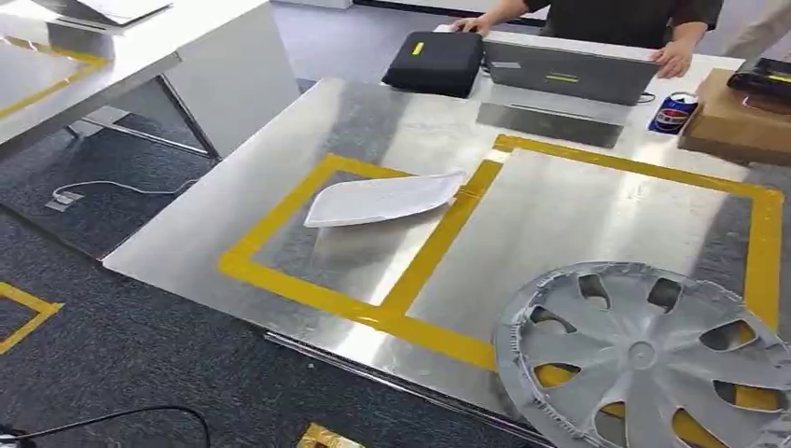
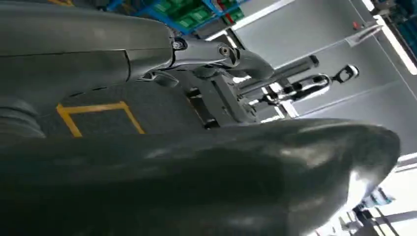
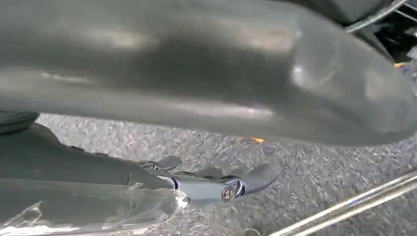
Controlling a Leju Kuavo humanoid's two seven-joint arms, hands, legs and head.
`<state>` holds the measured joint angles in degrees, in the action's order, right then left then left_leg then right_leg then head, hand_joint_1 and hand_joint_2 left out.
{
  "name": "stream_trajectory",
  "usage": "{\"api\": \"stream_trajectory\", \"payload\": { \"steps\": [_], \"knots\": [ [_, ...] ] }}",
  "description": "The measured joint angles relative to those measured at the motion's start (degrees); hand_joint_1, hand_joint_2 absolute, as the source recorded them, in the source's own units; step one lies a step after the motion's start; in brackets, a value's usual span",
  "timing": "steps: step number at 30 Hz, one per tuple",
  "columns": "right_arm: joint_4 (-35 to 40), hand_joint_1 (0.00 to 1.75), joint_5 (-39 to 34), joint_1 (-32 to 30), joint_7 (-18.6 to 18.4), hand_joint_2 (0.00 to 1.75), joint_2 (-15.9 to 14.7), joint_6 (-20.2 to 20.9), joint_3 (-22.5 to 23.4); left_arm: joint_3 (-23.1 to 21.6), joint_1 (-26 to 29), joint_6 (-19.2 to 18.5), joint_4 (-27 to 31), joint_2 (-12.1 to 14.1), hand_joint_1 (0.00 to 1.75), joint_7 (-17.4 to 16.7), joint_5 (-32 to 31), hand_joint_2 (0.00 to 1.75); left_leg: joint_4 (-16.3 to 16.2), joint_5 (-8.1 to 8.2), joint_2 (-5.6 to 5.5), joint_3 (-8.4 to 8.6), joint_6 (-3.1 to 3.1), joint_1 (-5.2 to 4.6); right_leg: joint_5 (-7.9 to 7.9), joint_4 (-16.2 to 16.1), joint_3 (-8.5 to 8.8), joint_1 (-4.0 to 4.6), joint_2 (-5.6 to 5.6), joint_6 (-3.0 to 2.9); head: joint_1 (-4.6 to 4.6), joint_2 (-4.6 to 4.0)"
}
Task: Take the parts from the cabinet and place them on the table.
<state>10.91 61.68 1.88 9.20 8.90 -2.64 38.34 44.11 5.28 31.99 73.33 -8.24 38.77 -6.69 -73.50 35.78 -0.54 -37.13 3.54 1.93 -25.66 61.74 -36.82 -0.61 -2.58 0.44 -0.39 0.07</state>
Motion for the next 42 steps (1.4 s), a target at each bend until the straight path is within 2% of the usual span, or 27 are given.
{"api": "stream_trajectory", "payload": {
  "steps": [2, 3, 4, 6, 8, 9, 10, 11, 15, 17, 18, 20, 21, 22, 25, 26, 27, 28, 30, 32, 34, 35, 36, 37, 40, 41, 42],
  "knots": [
    [0.0, 0.00, 0.5, 0.2, 0.6, 0.00, 0.0, -0.1, 0.0, 0.4, 0.0, 1.0, 0.0, 0.0, 0.00, 0.0, 0.4, 0.00, 7.1, -4.61, 0.60, 4.65, -1.33, -0.76, 0.75, 0.0, -0.79, 0.57, -1.29, -0.04, 0.09, 0.00],
    [0.0, 0.00, 0.6, 0.2, 0.7, 0.00, 0.0, -0.1, 0.0, 0.6, 0.0, 1.2, 0.0, 0.0, 0.00, 0.0, 0.6, 0.00, 11.4, -5.48, 2.69, 7.65, -2.00, -1.35, 1.09, 0.0, -0.94, 0.62, -1.77, 0.10, 0.02, 0.00],
    [0.0, 0.00, 0.8, 0.2, 0.8, 0.00, 0.1, -0.1, 0.0, 0.8, -0.2, 1.2, -0.1, 0.1, 0.00, 0.0, 0.7, 0.00, 14.9, -4.88, 6.02, 10.21, -2.45, -2.09, 1.34, 0.1, -1.08, 0.90, -2.25, 0.42, 0.00, 0.00],
    [0.0, 0.00, 1.3, 0.2, 0.8, 0.00, 0.1, -0.2, 0.0, 1.9, -1.0, 0.2, -0.7, 0.0, 0.00, 0.0, -0.3, 0.00, 16.6, -5.21, 5.32, 9.63, -2.30, -2.49, 2.32, -0.2, -1.19, 0.86, -3.88, 1.07, 0.07, 0.00],
    [0.0, 0.00, 1.8, 0.2, 0.6, 0.00, 0.3, -0.2, 0.0, 4.1, -0.7, 1.8, -2.7, 0.5, 0.00, 0.0, 0.0, 0.00, 17.2, -6.41, 3.94, 8.88, -2.90, -2.71, 3.31, -0.9, -1.11, 0.63, -5.26, 1.71, -0.04, 0.00],
    [0.0, 0.00, 1.9, 0.1, 0.1, 0.00, 0.4, -0.2, 0.0, 4.7, -0.4, 3.2, -4.5, 0.9, 0.00, 0.0, 0.4, 0.00, 17.4, -7.23, 3.48, 8.54, -3.18, -2.38, 2.44, -0.6, -1.55, 0.27, -3.00, 2.23, 0.00, 0.00],
    [0.0, 0.00, 1.9, -0.2, -0.2, 0.00, 0.4, -0.2, 0.0, 4.9, -0.4, 4.3, -6.3, 1.5, 0.00, 0.0, 0.0, 0.00, 17.4, -7.77, 2.74, 7.94, -3.58, -2.25, -0.14, 0.9, -1.94, 0.25, 0.00, 2.49, 0.00, 0.00],
    [0.0, 0.00, 1.9, -0.4, -0.7, 0.00, 0.5, -0.1, 0.0, 5.1, -0.7, 4.8, -8.3, 2.1, 0.00, 0.0, -0.6, 0.00, 17.4, -8.31, 2.03, 7.39, -3.87, -2.20, -2.97, 3.6, -2.47, 0.27, 1.29, 2.62, 0.17, 0.00],
    [0.0, 0.00, 1.9, -0.4, -0.7, 0.00, 0.5, -0.1, 0.0, 5.2, -0.8, 4.8, -8.6, 2.1, 0.00, 0.0, -0.6, 0.00, 17.4, -8.42, 1.90, 7.27, -3.91, -2.21, -3.56, 4.3, -2.63, 0.28, 1.46, 2.63, 0.22, 0.00],
    [0.0, 0.00, 1.9, -0.6, -0.8, 0.00, 0.5, -0.1, 0.0, 5.4, -1.2, 5.9, -11.4, 2.4, 0.00, 0.0, -1.2, 0.00, 17.4, -9.25, 0.57, 6.19, -4.10, -2.31, -7.35, 10.3, -4.05, 0.39, 2.24, 2.59, 0.24, 0.00],
    [0.0, 0.00, 1.7, -0.6, -1.3, 0.00, 0.5, 0.0, 0.3, 6.0, -1.6, 7.7, -21.3, 4.0, 0.00, 0.0, -2.2, 0.00, 17.3, -11.35, -2.07, 3.68, -4.07, -2.62, -6.43, 12.1, -1.54, 1.11, 2.52, 1.69, 0.24, 0.00],
    [0.0, 0.00, 1.7, -0.6, -1.6, 0.00, 0.5, 0.0, 0.3, 7.1, -2.6, 8.1, -25.9, 4.6, 0.00, 0.0, -4.9, 0.00, 17.3, -12.53, -3.86, 2.38, -3.82, -2.64, -2.99, 1.6, 5.78, 1.35, 4.55, 0.74, 0.28, 0.00],
    [0.0, 0.00, 1.7, -0.4, -1.7, 0.00, 0.5, 0.1, 0.4, 8.3, -3.6, 8.1, -29.2, 4.9, 0.00, 0.0, -6.8, 0.00, 17.3, -13.07, -4.46, 1.84, -3.57, -2.61, -4.76, -2.7, 8.19, 1.16, 7.51, 0.05, 0.24, 0.00],
    [0.0, 0.00, 1.7, -0.5, -1.8, 0.00, 0.6, 0.1, 0.4, 9.6, -4.4, 8.2, -32.5, 5.4, 0.00, -0.3, -8.6, 0.00, 17.2, -13.58, -4.89, 1.56, -3.36, -2.63, -4.44, -4.1, 9.08, 0.97, 7.76, 0.41, 0.09, 0.00],
    [0.0, 0.00, 1.7, -0.5, -2.4, 0.00, 0.7, 0.2, 0.7, 15.0, -5.3, 8.2, -40.0, 4.9, 0.00, -5.5, -21.7, 0.00, 17.8, -15.31, -6.64, 1.11, -2.35, -2.43, -3.33, -4.2, 8.40, 1.31, 6.26, -0.11, 0.17, 0.00],
    [0.0, 0.00, 1.8, -0.7, -2.5, 0.00, 0.9, 0.2, 0.8, 17.9, -5.5, 8.2, -41.7, 4.4, 0.00, -8.4, -28.8, 0.00, 17.6, -14.74, -5.57, 0.82, -2.20, -2.50, -2.66, -4.8, 8.23, 0.74, 5.35, -0.49, 0.26, 0.00],
    [0.0, 0.00, 1.7, -0.7, -2.5, 0.00, 0.9, 0.1, 0.9, 20.0, -5.8, 8.2, -43.4, 3.9, 0.00, -11.1, -33.8, 0.00, 16.4, -12.53, -2.85, 0.15, -1.72, -2.77, -2.20, -4.9, 7.86, 0.84, 4.78, -0.87, -0.16, 0.00],
    [0.0, 0.00, 1.8, -0.8, -2.3, 0.00, 0.9, 0.0, 1.0, 21.4, -6.6, 8.0, -45.8, 3.6, 0.00, -14.7, -38.4, 0.00, 13.1, -9.41, -1.43, -1.06, -1.26, -2.64, -1.73, -5.0, 7.43, 0.87, 3.89, -1.21, -0.44, 0.00],
    [0.0, 0.00, 2.1, -1.0, -2.0, 0.00, 0.9, 0.0, 1.4, 22.6, -7.5, 4.8, -50.1, 2.9, 0.00, -21.5, -45.5, 0.00, 4.1, -4.24, -0.37, -4.21, -0.66, -2.25, -0.95, -4.9, 6.23, 0.86, 1.99, -1.11, -0.48, 0.00],
    [0.0, 0.00, 2.6, -0.9, -1.6, 0.00, 0.9, 0.2, 1.5, 22.5, -7.6, -3.1, -53.7, 1.9, 0.00, -27.5, -51.9, 0.00, 0.5, -4.16, -0.10, -4.29, -0.27, -1.62, -0.21, -4.9, 5.03, 0.88, 0.10, -0.92, -0.39, 0.00],
    [0.0, 0.00, 3.2, -0.7, -1.5, 0.00, 0.9, 0.5, 1.5, 21.9, -7.6, -11.3, -56.0, 1.2, 0.00, -30.7, -55.7, 0.00, 5.8, -7.64, 0.27, 0.17, -0.24, -1.48, 0.31, -4.9, 4.28, 0.89, -1.45, -0.61, -0.46, 0.00],
    [0.0, 0.00, 3.6, -0.5, -1.5, 0.00, 0.9, 0.7, 1.5, 21.5, -7.6, -14.7, -56.8, 0.9, 0.00, -31.5, -56.7, 0.00, 11.1, -9.15, 1.36, 3.94, -0.36, -1.49, 0.53, -4.9, 4.10, 0.89, -2.17, -0.37, -0.48, 0.00],
    [0.0, 0.00, 3.9, -0.3, -1.5, 0.00, 0.9, 0.9, 1.5, 21.2, -7.7, -17.5, -57.4, 0.4, 0.00, -32.2, -57.3, 0.00, 16.3, -9.46, 4.26, 7.81, -0.58, -1.64, 0.70, -4.9, 4.03, 0.93, -2.74, -0.10, -0.48, 0.00],
    [0.0, 0.00, 4.2, -0.2, -1.5, 0.00, 0.9, 1.0, 1.5, 20.9, -8.1, -19.9, -57.8, 0.2, 0.00, -33.0, -57.7, 0.00, 19.1, -9.27, 4.82, 9.09, -0.81, -2.31, 0.89, -4.6, 3.68, 1.17, -3.60, 0.19, -0.41, 0.00],
    [0.0, 0.00, 4.8, 0.1, -1.5, 0.00, 0.9, 1.4, 1.5, 20.1, -7.9, -24.1, -58.9, -0.1, 0.00, -33.9, -58.9, 0.00, 19.5, -9.51, 3.30, 8.27, -2.01, -2.83, 1.96, -4.8, 3.47, 0.85, -5.44, 1.40, -0.31, 0.00],
    [0.0, 0.00, 5.0, 0.2, -1.5, 0.00, 0.9, 1.4, 1.5, 20.0, -7.7, -24.7, -59.2, -0.3, 0.00, -34.1, -59.2, 0.00, 20.4, -10.21, 2.65, 8.21, -2.97, -2.50, 1.55, -4.6, 3.08, 0.65, -4.93, 1.79, -0.48, 0.00],
    [0.0, 0.00, 5.0, 0.2, -1.5, 0.00, 0.9, 1.5, 1.5, 19.8, -7.6, -24.9, -59.5, -0.6, 0.00, -34.1, -59.3, 0.00, 20.4, -10.69, 2.28, 7.72, -3.45, -2.37, -0.25, -3.4, 2.52, 0.40, -1.09, 2.12, -0.35, 0.00]
  ]
}}
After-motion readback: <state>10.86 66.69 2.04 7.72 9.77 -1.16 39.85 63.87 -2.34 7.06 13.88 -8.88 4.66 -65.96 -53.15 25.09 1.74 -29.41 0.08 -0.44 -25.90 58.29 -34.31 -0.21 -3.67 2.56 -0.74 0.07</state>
